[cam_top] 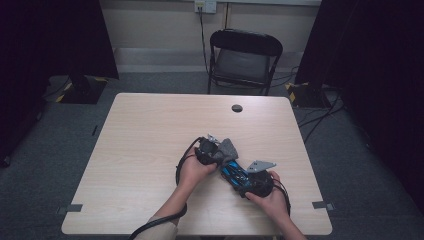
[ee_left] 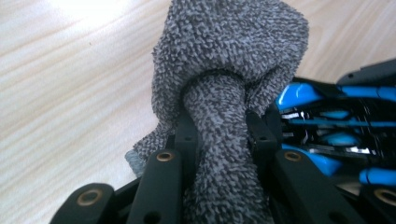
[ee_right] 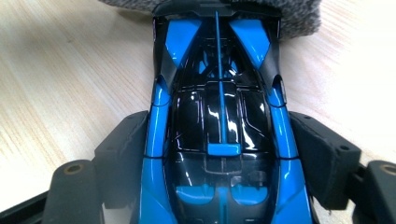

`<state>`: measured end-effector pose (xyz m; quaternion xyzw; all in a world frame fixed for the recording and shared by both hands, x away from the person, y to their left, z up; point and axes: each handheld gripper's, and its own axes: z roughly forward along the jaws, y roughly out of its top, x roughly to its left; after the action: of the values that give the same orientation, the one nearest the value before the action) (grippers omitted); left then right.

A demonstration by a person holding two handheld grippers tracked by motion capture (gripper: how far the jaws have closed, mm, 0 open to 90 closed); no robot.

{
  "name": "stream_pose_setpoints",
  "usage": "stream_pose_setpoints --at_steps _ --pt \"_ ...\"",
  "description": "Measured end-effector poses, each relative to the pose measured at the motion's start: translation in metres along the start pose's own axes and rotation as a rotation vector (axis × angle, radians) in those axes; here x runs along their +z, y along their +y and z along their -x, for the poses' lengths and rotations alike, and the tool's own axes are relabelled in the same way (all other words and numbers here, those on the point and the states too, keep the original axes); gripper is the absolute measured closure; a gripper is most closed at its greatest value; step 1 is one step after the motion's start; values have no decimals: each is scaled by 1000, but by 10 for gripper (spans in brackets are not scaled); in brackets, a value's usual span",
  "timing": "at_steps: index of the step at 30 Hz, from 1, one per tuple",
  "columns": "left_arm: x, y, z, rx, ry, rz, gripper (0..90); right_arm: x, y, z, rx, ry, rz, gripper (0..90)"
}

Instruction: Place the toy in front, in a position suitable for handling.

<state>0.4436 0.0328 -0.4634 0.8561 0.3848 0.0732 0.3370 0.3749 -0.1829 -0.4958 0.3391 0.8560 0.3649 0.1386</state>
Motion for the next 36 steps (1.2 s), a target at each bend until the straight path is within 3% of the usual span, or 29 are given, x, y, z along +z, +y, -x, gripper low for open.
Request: stream_pose_setpoints --at_steps 7,13,16,20,22,24,28,33,36 --pt "-14 -14 -5 11 -12 -24 722 0 1 -1 0 -5 -4 249" --pt "-23 -26 -8 -11 -41 -18 723 2 2 -1 -5 -4 -3 249" --pt "-26 -29 -10 -20 -33 -5 722 2 2 -1 -4 -5 -2 249" --pt "-28 -22 -13 -20 22 29 721 2 2 -1 -4 -5 -1 249" --pt "-26 -17 -15 -33 26 40 721 2 2 -1 -4 -6 1 249" --pt "-18 -9 -13 -15 51 40 720 2 2 -1 -5 -5 2 249" --pt "-9 -4 -11 -34 48 57 719 2 1 -1 -6 -5 3 249" --pt "4 -3 -3 -27 14 27 719 1 1 -1 -5 -5 3 249" --pt "4 -4 -2 -22 2 16 720 1 0 -1 -4 -3 3 249"
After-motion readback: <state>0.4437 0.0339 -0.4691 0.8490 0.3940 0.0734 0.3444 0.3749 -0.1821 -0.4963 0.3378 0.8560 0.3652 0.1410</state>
